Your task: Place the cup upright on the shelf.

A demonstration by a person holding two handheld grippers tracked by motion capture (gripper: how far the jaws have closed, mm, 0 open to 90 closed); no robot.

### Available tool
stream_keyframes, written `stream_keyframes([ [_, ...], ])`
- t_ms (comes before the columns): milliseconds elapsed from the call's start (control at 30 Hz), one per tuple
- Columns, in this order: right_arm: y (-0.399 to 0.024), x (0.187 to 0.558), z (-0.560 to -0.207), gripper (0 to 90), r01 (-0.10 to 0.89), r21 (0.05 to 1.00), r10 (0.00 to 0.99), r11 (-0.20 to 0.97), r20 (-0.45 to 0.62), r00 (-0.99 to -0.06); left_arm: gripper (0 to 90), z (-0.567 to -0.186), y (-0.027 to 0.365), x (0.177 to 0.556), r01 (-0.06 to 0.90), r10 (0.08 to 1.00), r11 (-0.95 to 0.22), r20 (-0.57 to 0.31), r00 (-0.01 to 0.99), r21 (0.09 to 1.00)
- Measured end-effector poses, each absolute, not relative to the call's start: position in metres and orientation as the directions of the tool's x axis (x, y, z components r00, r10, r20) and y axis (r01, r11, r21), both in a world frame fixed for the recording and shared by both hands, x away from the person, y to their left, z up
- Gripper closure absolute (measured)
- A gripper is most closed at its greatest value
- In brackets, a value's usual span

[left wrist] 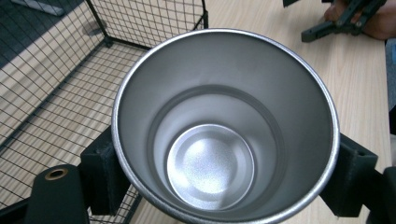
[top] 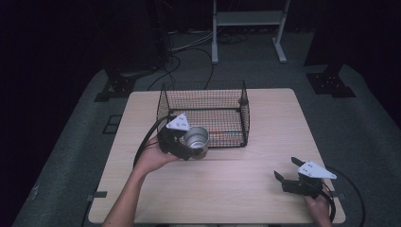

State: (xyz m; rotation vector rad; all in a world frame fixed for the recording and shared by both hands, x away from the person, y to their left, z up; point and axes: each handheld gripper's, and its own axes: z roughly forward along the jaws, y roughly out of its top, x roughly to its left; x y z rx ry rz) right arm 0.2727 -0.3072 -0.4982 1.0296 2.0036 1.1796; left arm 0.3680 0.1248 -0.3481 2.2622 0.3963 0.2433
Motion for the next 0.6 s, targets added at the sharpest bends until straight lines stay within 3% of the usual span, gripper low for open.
stream_keyframes([
  [600,-0.308,0.273,-0.498,13.5,0.32,0.899,0.846,0.299,-0.095,-0.524,17.9,-0.312,0.112,0.387,0.177,0.347,-0.646,0.079,0.934,0.743],
])
